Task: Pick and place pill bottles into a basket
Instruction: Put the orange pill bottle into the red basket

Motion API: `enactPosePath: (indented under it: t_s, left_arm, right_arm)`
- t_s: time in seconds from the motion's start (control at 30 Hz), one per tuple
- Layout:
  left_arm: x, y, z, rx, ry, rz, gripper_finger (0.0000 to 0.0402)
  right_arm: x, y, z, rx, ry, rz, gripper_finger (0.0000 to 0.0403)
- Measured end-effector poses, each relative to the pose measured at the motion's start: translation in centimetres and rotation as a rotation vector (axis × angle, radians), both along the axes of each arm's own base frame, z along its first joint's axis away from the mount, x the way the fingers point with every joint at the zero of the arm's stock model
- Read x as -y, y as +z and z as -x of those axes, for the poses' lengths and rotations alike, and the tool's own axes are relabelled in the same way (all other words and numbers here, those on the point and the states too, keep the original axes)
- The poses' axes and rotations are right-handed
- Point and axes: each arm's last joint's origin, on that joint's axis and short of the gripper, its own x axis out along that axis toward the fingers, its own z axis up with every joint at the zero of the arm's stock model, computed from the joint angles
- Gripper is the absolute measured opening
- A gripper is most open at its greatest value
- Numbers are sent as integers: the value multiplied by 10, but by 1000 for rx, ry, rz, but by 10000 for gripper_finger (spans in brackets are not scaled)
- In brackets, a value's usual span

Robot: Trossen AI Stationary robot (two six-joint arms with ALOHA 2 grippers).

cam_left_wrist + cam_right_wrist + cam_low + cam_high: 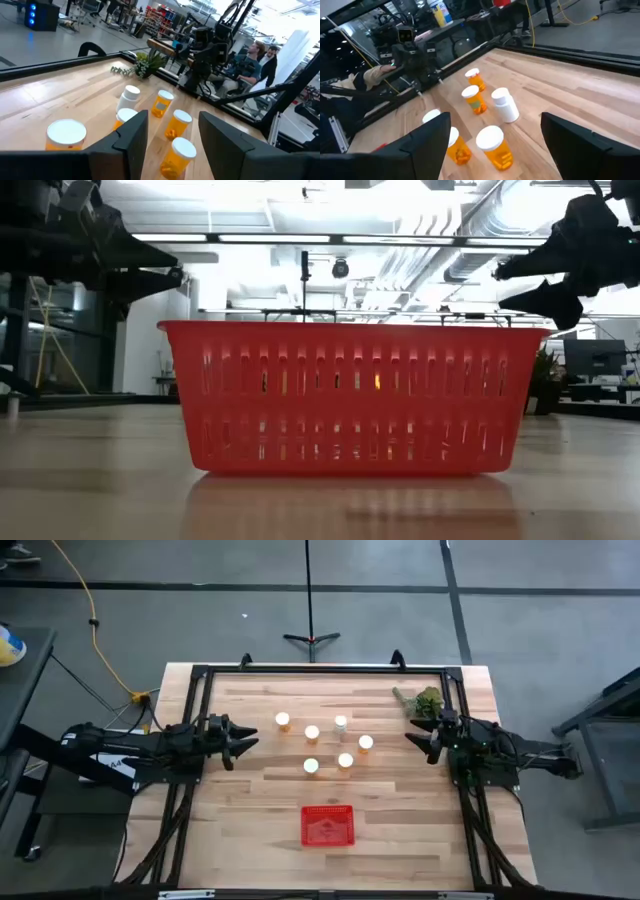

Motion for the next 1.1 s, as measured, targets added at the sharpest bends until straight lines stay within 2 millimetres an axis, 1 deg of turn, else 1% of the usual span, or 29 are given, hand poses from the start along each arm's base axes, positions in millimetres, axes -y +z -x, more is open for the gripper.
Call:
enactPosePath:
  t_s: [0.2, 0.4, 0.53, 0.63, 0.73, 0.87, 0.97, 1.1]
  left_arm:
    - [0, -1, 0, -8, -3, -9, 211]
    - [0, -1, 0, -17, -4, -31, 211]
    - [0, -3, 0, -45, 4, -35, 211]
    - [-1, -4, 0, -61, 25, -68, 211]
    - [-1, -4, 0, -79, 27, -135, 211]
    - [-1, -4, 0, -75, 28, -140, 211]
    - [-1, 2, 0, -48, 30, -155, 211]
    - [-1, 22, 2, -39, 31, -225, 211]
  right_arm:
    - [-1, -2, 0, -21, 20, 6, 300]
    - [1, -3, 1, -76, -1, 125, 300]
    - [1, -3, 1, -65, -22, 97, 300]
    - [-1, -4, 1, -95, 54, 140, 300]
    - [0, -5, 0, -108, 45, 144, 300]
    - [-1, -6, -2, -118, 54, 129, 300]
    - [-1, -7, -5, -133, 88, 107, 300]
    - [-2, -5, -12, -137, 139, 71, 300]
